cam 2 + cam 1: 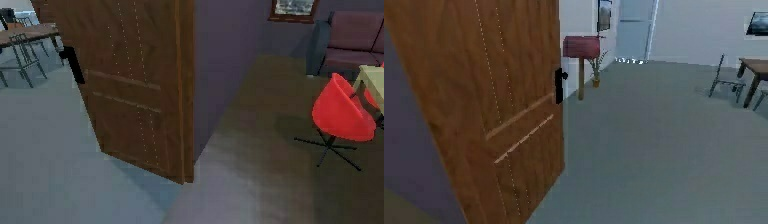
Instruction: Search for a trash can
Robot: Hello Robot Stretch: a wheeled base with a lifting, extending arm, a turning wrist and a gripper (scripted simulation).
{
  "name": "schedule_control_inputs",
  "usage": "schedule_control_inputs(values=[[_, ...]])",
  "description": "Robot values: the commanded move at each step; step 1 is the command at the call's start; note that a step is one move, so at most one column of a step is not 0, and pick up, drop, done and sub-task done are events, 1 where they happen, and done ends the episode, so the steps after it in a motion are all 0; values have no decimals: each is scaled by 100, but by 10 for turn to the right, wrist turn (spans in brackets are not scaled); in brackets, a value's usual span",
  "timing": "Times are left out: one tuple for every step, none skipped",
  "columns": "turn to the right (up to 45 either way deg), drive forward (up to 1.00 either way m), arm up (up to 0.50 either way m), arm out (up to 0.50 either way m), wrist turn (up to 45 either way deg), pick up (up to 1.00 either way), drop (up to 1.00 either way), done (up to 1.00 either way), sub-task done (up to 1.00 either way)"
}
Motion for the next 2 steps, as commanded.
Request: schedule_control_inputs(values=[[0, 30, 0, 0, 0, 0, 0, 0, 0], [300, 0, 0, 0, 0, 0, 0, 0, 0]])
